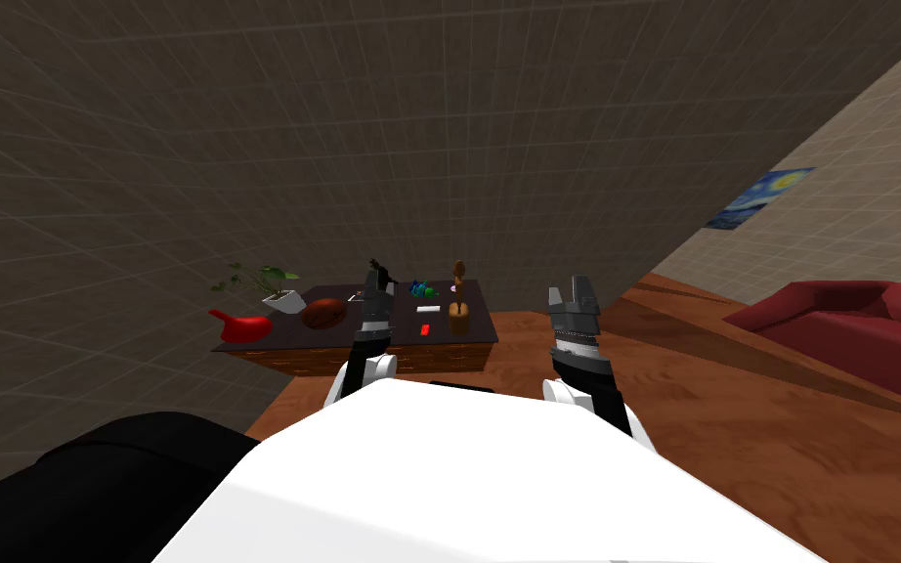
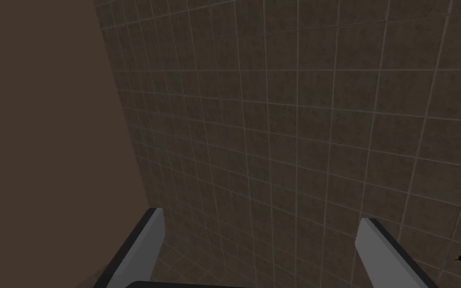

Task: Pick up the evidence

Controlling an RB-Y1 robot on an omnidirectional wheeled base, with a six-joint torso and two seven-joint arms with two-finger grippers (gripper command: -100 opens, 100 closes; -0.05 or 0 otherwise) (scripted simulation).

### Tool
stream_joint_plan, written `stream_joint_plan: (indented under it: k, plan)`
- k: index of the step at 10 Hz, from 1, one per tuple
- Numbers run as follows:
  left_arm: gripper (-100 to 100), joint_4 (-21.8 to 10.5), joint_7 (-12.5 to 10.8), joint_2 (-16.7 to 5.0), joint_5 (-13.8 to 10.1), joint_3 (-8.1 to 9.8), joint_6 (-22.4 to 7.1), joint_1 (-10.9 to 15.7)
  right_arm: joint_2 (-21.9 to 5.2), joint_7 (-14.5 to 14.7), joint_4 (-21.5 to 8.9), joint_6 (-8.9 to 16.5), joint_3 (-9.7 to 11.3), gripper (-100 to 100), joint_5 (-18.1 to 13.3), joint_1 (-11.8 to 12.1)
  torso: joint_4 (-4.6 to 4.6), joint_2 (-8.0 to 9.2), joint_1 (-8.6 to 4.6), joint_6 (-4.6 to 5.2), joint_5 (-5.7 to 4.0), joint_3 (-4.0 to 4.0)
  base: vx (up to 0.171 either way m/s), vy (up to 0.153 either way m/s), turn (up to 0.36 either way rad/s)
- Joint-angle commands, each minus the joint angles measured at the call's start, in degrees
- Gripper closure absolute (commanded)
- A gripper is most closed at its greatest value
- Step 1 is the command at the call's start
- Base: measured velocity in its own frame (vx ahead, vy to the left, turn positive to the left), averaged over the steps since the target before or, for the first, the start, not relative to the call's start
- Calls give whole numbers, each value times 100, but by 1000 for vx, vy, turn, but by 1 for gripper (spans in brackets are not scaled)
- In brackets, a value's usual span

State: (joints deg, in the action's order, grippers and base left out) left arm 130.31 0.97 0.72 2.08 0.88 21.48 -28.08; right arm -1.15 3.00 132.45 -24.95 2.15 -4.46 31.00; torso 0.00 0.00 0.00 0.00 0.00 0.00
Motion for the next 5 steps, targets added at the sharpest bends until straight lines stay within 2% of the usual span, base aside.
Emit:
stream_joint_plan:
  k: [1,5]
  plan:
    - [-100,-97,33,-249,60,-45,5,75,0,0,0,0,0,0,0,0,0,0,0,0,0,0,-13,21,29]
    - [-100,-468,145,-696,253,-205,-2,335,-1,0,0,0,-1,0,0,0,2,8,22,0,5,4,-25,51,25]
